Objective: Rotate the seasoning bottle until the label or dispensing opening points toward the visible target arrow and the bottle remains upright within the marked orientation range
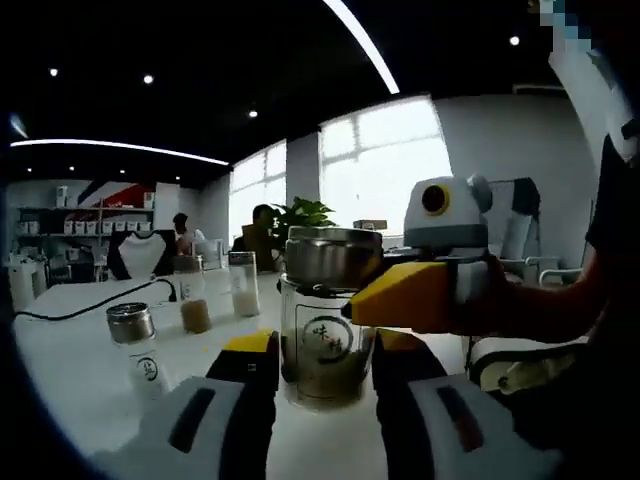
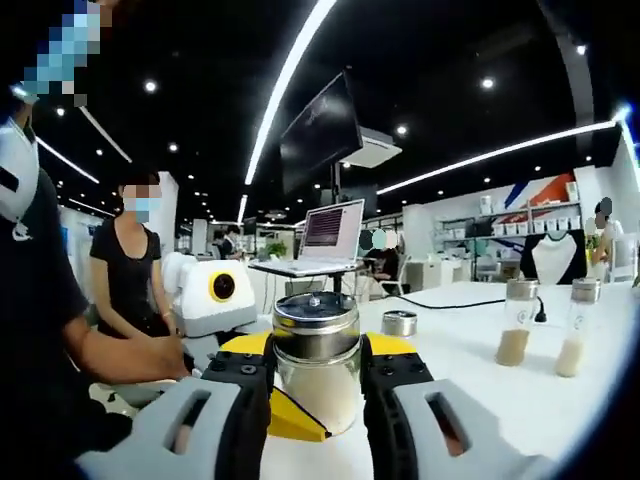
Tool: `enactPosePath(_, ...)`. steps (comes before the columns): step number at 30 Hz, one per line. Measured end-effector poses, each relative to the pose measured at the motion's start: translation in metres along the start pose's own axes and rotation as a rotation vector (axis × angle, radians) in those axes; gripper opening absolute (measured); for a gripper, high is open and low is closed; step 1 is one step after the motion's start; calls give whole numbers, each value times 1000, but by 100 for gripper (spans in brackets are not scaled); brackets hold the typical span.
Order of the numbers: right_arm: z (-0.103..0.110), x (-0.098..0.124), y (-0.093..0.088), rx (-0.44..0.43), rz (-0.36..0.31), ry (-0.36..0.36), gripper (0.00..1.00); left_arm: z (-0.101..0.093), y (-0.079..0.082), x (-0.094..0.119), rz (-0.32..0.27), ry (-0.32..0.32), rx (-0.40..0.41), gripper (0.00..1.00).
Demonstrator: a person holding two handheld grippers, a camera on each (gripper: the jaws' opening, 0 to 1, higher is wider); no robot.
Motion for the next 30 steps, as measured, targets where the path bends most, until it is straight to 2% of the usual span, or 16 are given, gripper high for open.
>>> enactPosePath(1,-2,2,0,-26,-5,15,32,-2,1,-1,11,6,-11,37)
enactPosePath(4,-6,3,-3,-52,1,-12,32,-2,1,-2,46,62,-49,36)
enactPosePath(5,-7,3,-3,-49,-13,-33,32,-1,1,-2,47,102,-58,36)
enactPosePath(6,-9,3,-3,-29,-33,-87,32,2,1,-2,44,165,-94,36)
enactPosePath(9,-10,0,-6,-35,-31,-191,32,4,-1,-2,93,289,-152,36)
enactPosePath(11,-10,-4,-9,-43,-48,-235,32,4,-1,-4,114,347,-216,36)
enactPosePath(14,-10,-8,-11,-35,-57,-255,33,1,-1,-4,117,400,-277,36)
enactPosePath(18,-13,-10,-13,-79,-36,-267,32,5,-6,-1,141,380,-246,37)
enactPosePath(22,-13,-10,-14,1,-4,-224,32,8,-8,0,140,292,-167,37)
enactPosePath(25,-14,-8,-8,-21,-22,-132,32,7,-5,0,86,199,-87,37)
enactPosePath(26,-14,-6,-7,-44,-24,-72,32,7,-4,1,75,164,-69,37)
enactPosePath(28,-15,-3,-6,-58,-34,-1,32,6,-5,1,51,138,-11,38)
enactPosePath(30,-18,-2,-6,-65,-36,10,32,7,-6,1,38,141,23,38)
Point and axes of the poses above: the point that each gripper's makers call its tool centre point, and the gripper's own axes: x roughly backward along the fingers, z roughly to its left, y roughly out of its top, the point moved 8 cm from there along x, roughly backward along the fingers, and after that the axes turned 2 degrees about -z, right-handed, at the moved point
